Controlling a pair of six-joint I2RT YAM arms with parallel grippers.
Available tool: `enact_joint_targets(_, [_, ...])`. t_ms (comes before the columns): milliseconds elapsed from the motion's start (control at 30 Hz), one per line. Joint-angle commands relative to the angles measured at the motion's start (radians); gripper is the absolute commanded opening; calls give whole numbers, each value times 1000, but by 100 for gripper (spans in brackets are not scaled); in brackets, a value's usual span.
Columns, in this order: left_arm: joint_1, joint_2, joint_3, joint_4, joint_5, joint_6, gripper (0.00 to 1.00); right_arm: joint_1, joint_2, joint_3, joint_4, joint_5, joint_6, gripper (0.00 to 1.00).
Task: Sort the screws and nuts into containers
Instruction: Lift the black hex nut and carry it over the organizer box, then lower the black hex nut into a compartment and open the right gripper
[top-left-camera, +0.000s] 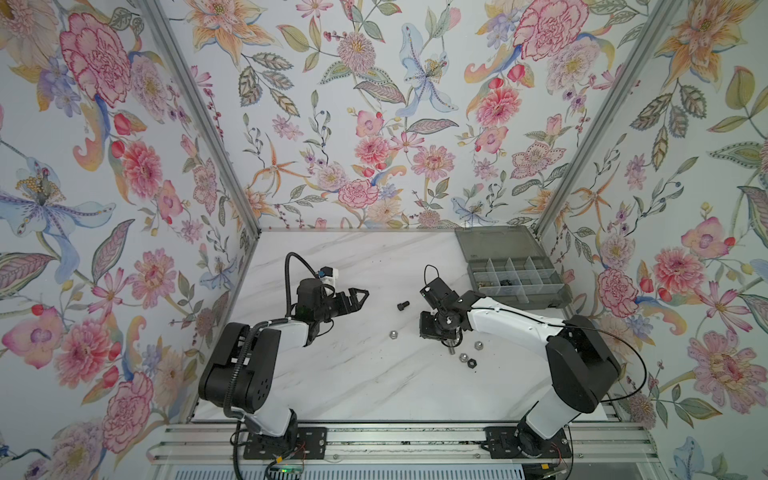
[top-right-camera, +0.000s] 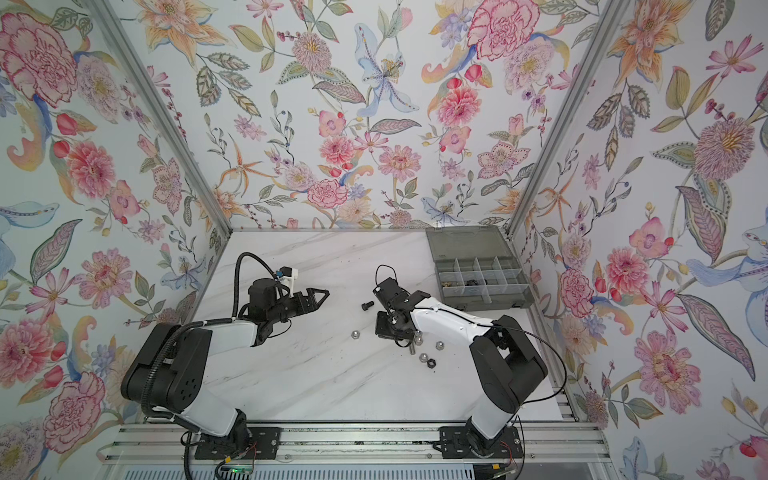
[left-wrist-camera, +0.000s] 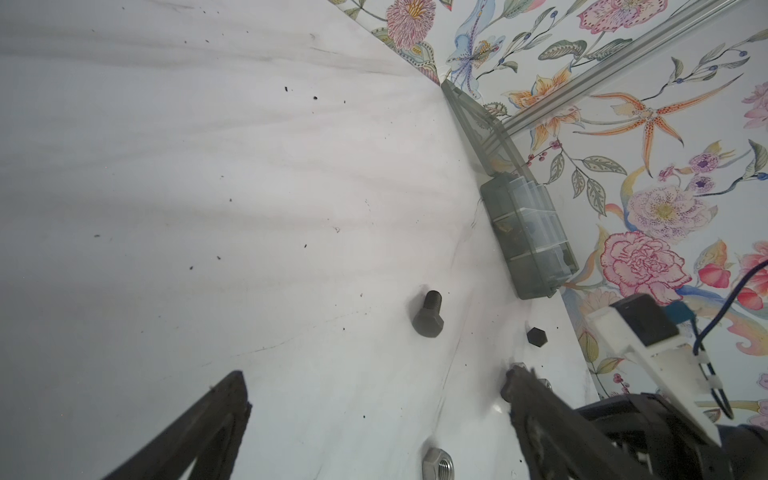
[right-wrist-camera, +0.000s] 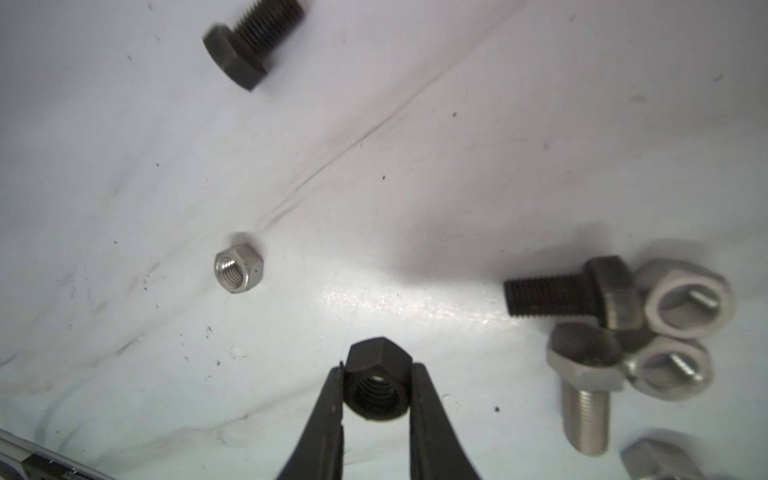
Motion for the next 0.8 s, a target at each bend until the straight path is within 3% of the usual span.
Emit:
enact_joint_targets(0, [-8,1,-12,23,12,-5,99,-120,-75,27,-52,12,-112,0])
enact_joint_targets(167, [-9,-3,-9,24,10,-8,99,-374,-157,49,-105,14,-219,0])
enact_joint_targets(400, [-9,2,-12,38,11,-19,99,-721,-196,100,-113,-75,-298,0])
enact_joint_targets(567, [-8,2,-9,40,13,-19,99,-869,-134,153,-111,-87,-330,0])
enact_joint_targets(767, [-9,1,-8,38,12,-19,99,-975,13,278,-111,-90,-355,0])
